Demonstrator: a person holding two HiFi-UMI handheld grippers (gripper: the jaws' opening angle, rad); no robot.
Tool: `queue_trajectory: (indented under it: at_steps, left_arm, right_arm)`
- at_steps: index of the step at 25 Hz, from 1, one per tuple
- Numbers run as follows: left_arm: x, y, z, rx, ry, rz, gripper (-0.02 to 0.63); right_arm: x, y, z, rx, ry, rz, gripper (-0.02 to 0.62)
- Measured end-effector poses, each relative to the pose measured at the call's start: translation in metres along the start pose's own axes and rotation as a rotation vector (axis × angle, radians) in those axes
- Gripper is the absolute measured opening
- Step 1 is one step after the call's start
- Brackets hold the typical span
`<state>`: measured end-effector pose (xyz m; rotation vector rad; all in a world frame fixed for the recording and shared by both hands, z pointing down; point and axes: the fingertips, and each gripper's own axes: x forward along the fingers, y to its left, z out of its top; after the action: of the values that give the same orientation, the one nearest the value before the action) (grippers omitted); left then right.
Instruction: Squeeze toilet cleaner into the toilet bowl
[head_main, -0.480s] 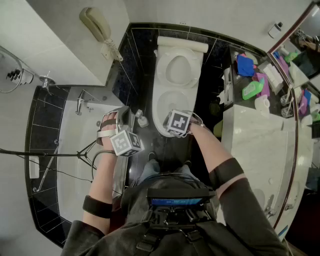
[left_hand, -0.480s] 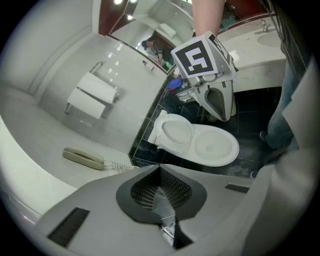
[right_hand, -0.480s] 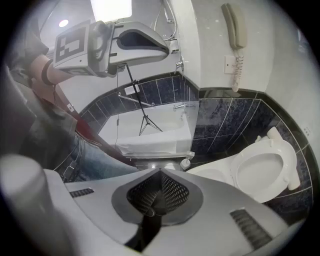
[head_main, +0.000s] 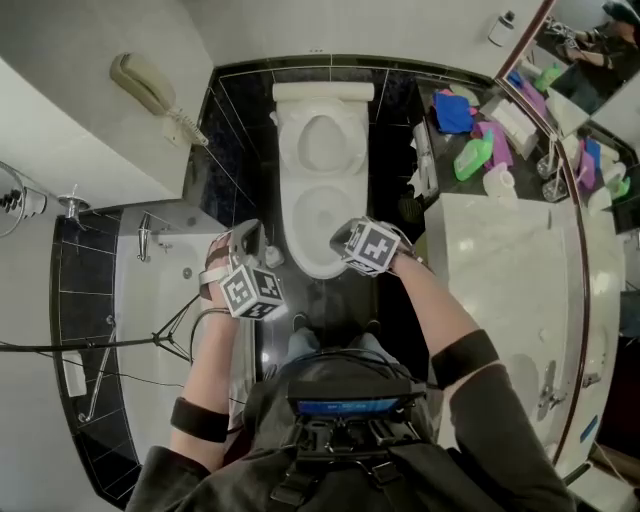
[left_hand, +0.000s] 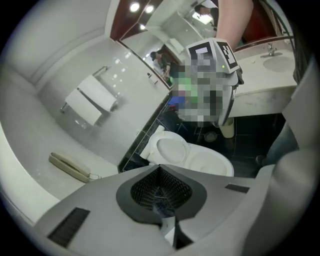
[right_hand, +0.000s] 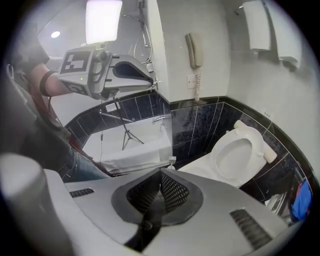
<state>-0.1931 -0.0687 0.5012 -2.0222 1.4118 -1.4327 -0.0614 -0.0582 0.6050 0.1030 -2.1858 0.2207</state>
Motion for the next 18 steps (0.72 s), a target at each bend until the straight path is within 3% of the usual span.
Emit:
queue_trajectory:
  at_steps: [11, 16, 18]
  left_arm:
    - [0.022, -0.021, 0.053, -0.436, -0.135, -0.127, 0.000]
    - [0.023, -0.021, 0.073, -0.585, -0.179, -0.173, 0.000]
    - [0.023, -0.022, 0.076, -0.694, -0.216, -0.196, 0.000]
  right_arm:
    - [-0.091, -0.043, -0.045, 0.230, -0.239, -0.277, 0.012]
    - [-0.146, -0.067, -0.069, 0.355, -0.364, -0.494, 0.012]
    - [-0.168, -0.071, -0.080, 0.410, -0.417, -0.606, 0.012]
